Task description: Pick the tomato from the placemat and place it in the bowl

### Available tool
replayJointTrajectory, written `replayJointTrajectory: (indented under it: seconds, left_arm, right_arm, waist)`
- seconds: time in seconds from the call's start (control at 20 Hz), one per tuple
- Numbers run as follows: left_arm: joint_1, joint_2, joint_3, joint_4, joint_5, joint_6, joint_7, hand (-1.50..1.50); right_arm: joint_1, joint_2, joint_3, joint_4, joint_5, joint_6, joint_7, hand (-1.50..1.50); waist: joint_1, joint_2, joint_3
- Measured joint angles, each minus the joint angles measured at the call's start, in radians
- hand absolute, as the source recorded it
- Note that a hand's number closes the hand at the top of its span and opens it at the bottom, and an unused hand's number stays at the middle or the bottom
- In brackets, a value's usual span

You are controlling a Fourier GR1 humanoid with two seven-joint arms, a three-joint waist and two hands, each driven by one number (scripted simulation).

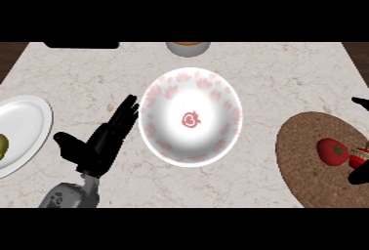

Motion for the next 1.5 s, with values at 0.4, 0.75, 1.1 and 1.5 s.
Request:
replayJointTrajectory:
  seconds: [0.4,0.75,1.1,1.5]
  left_arm:
    - [-0.007,-0.04,0.025,0.006,-0.027,-0.008,0.016,0.0]
    - [-0.005,-0.042,0.078,0.01,-0.036,-0.058,0.03,0.0]
    - [0.006,-0.074,0.103,0.014,-0.068,-0.083,0.032,0.0]
    - [0.021,-0.103,0.129,-0.024,-0.104,-0.102,0.077,0.0]
  right_arm:
    - [-0.035,0.08,0.02,0.108,0.055,0.075,0.017,-1.5]
    - [-0.051,0.15,0.014,0.16,0.141,0.129,-0.014,-1.5]
    - [-0.026,0.224,-0.002,0.193,0.266,0.138,-0.054,-1.5]
    - [0.004,0.296,-0.058,0.226,0.381,0.144,-0.117,-1.5]
  waist:
    - [-0.007,-0.001,0.0]
    - [-0.01,-0.002,0.001]
    - [-0.011,-0.002,0.0]
    - [-0.012,-0.003,0.001]
